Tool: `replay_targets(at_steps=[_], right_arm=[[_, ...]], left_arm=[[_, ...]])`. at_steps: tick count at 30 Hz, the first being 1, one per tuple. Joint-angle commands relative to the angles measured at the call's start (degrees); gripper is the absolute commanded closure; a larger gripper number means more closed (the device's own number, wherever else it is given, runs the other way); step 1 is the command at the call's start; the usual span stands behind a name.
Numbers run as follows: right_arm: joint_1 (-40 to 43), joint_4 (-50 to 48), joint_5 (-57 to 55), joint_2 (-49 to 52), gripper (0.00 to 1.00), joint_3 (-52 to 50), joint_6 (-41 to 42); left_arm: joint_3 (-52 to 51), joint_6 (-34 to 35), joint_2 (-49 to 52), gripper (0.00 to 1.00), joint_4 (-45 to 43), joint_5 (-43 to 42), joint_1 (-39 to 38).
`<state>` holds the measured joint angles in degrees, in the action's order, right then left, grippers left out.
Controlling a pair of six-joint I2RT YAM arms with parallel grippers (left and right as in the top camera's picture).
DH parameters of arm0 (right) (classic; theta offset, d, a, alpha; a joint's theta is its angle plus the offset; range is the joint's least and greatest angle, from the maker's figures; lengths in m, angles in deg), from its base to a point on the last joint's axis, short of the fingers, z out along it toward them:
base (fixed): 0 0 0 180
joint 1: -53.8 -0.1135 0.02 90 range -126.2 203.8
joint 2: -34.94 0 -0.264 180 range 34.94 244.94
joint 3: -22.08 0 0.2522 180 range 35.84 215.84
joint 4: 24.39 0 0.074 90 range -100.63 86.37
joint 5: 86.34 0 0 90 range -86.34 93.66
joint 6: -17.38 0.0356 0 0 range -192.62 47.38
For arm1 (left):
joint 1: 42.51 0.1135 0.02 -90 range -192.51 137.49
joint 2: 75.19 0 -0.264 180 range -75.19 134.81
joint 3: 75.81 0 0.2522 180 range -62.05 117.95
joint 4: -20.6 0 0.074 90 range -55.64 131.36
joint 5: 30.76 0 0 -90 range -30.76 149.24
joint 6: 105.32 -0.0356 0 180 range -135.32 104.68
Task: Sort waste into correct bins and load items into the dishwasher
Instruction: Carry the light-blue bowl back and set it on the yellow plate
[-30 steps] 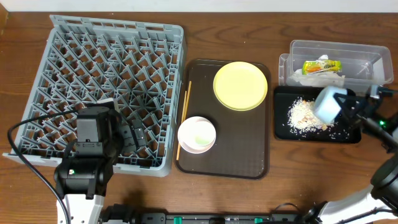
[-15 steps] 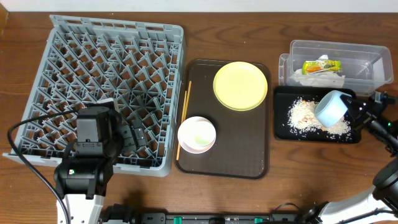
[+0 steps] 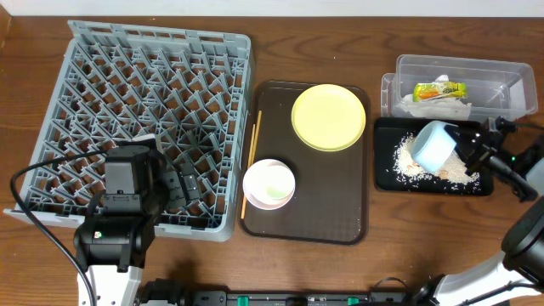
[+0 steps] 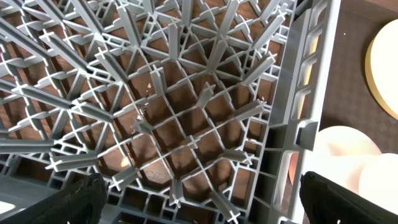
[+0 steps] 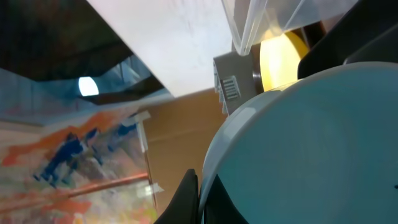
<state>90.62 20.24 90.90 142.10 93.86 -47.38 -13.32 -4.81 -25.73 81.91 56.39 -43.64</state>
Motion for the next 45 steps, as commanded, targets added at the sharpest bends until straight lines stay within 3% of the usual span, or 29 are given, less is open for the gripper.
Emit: replay_targets(at_steps=[1,7,12,17,20,21,23,24,29,42,43,45], right_arm=[[-3.6,-0.2,2.2,-1.0,0.99,-0.1,-3.4],[-11.9,-4.5,2.1,-6.1,0.99,0.1,-6.0],[-23.1,-22.6,-3.1,-13.2,0.99,0.1,0.3],[-33.9,-34.3,-14.2,-14.6,0.99,0.1,3.5],[-39.9,-35.6,-24.7,-14.6,0.99,0.1,-0.2],[-45.7,-34.7,-35.9,-14.6,0.99,0.1,-7.6],[-49.0,-33.5,-43.9,-14.6,0.99,0.1,-12.8],[-52.5,-31.6,-54.4,-14.6,0.99,0.1,-18.0],[-60.4,-26.3,-80.3,-13.7,0.99,0.1,-28.8],[-63.1,-25.4,-81.3,-3.1,0.99,0.1,-31.1],[-63.1,-25.2,-78.9,-3.1,0.96,0.1,-31.1],[-63.1,-24.9,-75.6,-3.3,0.8,0.1,-31.1]], left_arm=[[1.2,-0.3,-0.1,0.01,0.0,-0.1,0.3],[1.2,-0.3,-0.1,0.01,0.0,-0.1,0.3],[1.2,-0.3,-0.1,0.01,0.0,-0.1,0.3],[1.2,-0.3,-0.1,0.01,0.0,-0.1,0.3],[1.2,-0.3,-0.1,0.01,0.0,-0.1,0.3],[1.2,-0.3,-0.1,0.01,0.0,-0.1,0.3],[1.2,-0.3,-0.1,0.01,0.0,-0.1,0.3],[1.2,-0.3,-0.1,0.01,0.0,-0.1,0.3],[1.2,-0.3,-0.1,0.01,0.0,-0.1,0.3],[1.2,-0.3,-0.1,0.01,0.0,-0.1,0.3],[1.2,-0.3,-0.1,0.01,0.0,-0.1,0.3],[1.2,-0.3,-0.1,0.01,0.0,-0.1,0.3]])
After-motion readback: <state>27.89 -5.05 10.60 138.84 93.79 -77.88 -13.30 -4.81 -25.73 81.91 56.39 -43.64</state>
